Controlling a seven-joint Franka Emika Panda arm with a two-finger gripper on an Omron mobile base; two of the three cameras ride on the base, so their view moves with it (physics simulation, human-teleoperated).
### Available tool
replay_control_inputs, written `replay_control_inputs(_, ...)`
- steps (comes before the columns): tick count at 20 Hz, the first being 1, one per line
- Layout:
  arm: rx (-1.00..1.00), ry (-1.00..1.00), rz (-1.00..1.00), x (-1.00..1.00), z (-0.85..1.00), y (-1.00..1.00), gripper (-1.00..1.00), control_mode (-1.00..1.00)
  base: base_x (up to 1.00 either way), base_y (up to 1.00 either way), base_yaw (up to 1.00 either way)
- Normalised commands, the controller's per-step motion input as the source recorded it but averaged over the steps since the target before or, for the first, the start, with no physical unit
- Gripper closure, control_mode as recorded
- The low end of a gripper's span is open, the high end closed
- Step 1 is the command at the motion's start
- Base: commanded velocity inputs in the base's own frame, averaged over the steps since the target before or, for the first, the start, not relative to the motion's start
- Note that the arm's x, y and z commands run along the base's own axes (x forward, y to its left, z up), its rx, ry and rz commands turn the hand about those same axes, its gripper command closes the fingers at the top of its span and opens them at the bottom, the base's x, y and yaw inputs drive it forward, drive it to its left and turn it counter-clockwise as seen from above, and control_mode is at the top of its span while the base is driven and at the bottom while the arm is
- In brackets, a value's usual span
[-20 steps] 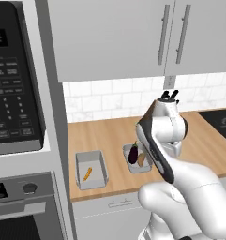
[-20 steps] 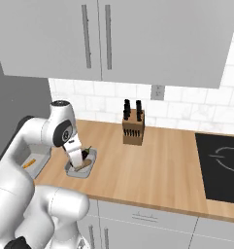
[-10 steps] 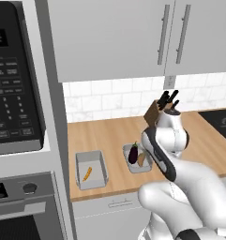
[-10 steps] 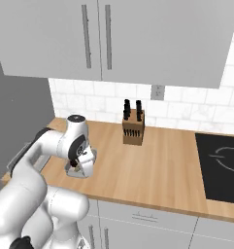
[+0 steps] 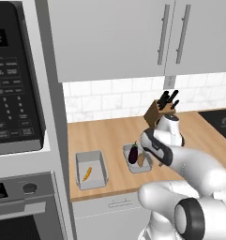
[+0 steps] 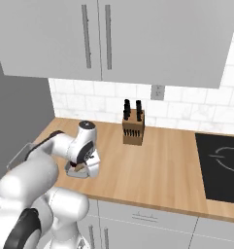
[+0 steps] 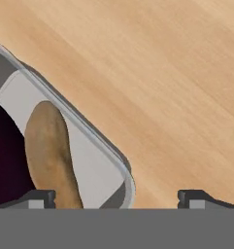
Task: Take the meat container that has the shrimp and place it on the second highest rack of the freezer. Then take the vegetable container that has the sweet potato and eggplant and place it on the highest rack of the freezer.
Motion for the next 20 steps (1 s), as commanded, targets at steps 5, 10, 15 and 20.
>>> replay_control_inputs(5, 0.00, 0.16, 0.00, 0.22, -0.07, 0.00, -1.00, -1.00, 0.00, 0.00, 0.00)
replay_control_inputs(10, 0.00, 0.02, 0.00, -0.15, -0.09, 0.00, -1.00, -1.00, 0.00, 0.00, 0.00)
replay_control_inputs(15, 0.00, 0.02, 0.00, -0.11, -0.31, 0.00, -1.00, -1.00, 0.00, 0.00, 0.00)
replay_control_inputs(20, 0.00, 0.00, 0.00, -0.13, -0.23, -0.01, -1.00, -1.00, 0.00, 0.00, 0.00)
